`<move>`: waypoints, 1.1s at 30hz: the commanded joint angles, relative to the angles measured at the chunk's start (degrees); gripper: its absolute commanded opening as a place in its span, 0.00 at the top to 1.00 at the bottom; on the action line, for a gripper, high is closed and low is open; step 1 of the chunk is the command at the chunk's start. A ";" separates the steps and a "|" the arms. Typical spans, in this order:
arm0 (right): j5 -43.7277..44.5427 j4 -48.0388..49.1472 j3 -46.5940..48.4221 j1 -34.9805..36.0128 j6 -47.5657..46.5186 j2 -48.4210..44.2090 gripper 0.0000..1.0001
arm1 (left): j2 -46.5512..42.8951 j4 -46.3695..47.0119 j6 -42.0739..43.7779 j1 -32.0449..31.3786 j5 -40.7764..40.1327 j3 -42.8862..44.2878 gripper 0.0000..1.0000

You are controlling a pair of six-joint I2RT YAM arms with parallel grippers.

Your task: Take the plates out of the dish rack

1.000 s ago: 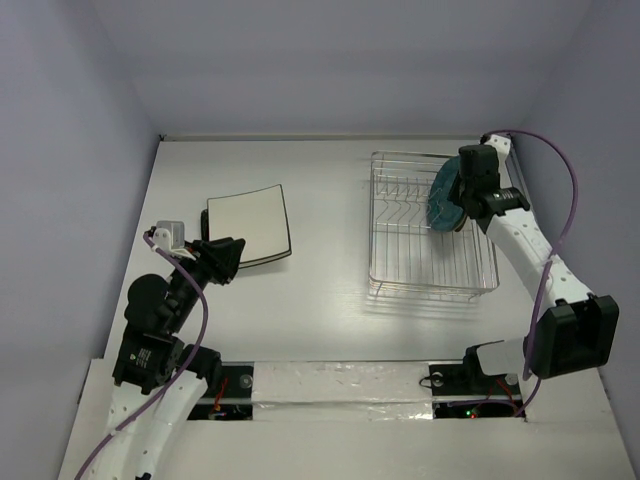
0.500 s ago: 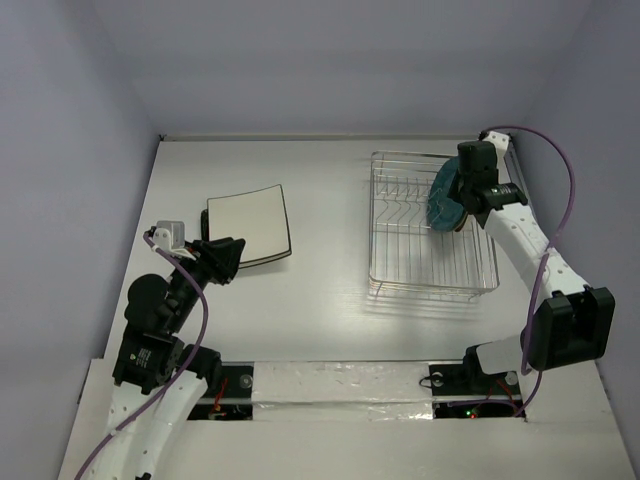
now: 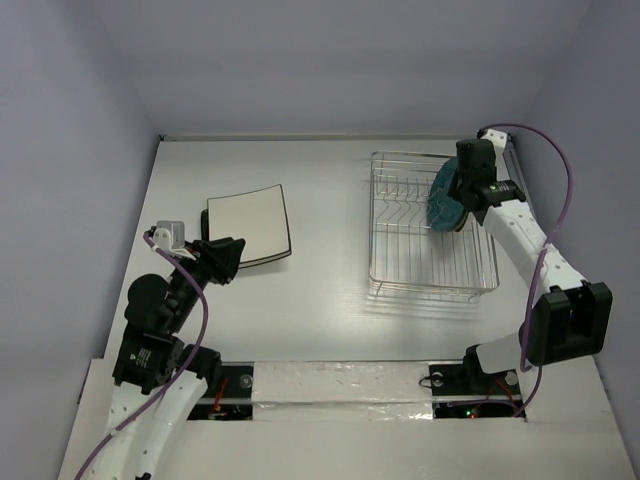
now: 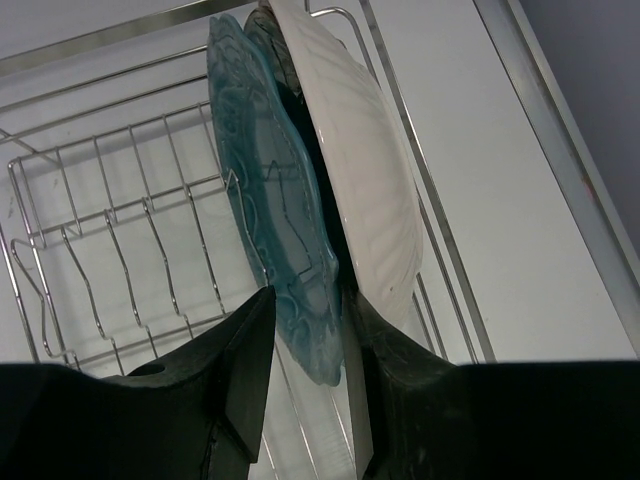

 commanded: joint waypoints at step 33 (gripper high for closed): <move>-3.58 5.00 1.46 -0.46 -1.45 8.22 0.61 | 0.48 2.34 0.17 -0.19 0.04 0.32 0.69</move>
